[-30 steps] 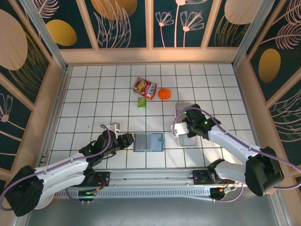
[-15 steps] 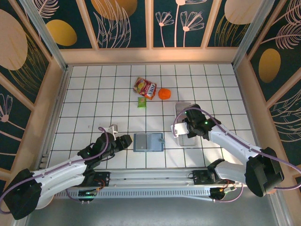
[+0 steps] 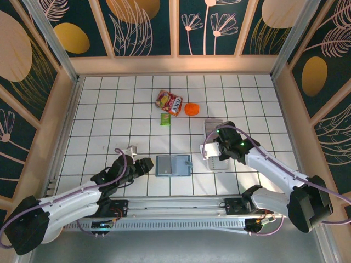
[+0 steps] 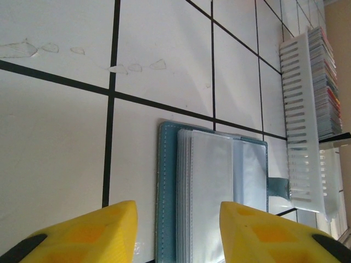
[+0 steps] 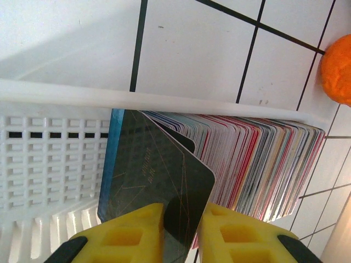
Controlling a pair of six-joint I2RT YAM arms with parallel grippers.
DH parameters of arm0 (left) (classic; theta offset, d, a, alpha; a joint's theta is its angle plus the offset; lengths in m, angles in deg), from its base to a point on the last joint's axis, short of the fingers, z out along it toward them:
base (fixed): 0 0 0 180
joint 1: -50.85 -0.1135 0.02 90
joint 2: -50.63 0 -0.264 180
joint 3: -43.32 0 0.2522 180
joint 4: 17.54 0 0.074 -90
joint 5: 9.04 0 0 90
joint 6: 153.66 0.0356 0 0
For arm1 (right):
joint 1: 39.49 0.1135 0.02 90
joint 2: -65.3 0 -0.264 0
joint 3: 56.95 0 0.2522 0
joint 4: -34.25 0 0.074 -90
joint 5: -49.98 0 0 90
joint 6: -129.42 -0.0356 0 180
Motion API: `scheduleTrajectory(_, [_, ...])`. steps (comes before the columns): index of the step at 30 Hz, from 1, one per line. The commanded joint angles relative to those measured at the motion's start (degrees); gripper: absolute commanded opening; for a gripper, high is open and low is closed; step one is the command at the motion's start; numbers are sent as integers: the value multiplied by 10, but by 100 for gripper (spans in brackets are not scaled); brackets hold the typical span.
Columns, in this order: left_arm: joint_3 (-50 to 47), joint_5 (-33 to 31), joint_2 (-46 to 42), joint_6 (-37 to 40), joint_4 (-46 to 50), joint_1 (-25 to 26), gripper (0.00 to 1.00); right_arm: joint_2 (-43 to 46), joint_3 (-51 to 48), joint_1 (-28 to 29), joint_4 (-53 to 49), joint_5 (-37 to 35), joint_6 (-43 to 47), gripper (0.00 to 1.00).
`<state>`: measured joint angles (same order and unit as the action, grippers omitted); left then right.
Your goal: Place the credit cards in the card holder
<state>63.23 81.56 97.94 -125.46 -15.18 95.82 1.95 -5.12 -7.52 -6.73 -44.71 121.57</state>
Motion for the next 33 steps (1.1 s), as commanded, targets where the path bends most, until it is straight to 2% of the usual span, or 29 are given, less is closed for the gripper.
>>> scheduleTrajectory(1, [0,-3,6,-3,-13,2,42,15,-9,-2,7,-4,-2,21])
scheduleTrajectory(13, [2,-1,13,-3,-22,1,35,26,-2,-1,-8,3,-9,20])
scheduleTrajectory(27, [7,-2,16,-1,-14,1,34,61,35,12,-105,24,-55,1])
scheduleTrajectory(33, [10,-1,14,0,-10,2,34,77,55,15,-143,34,-79,0])
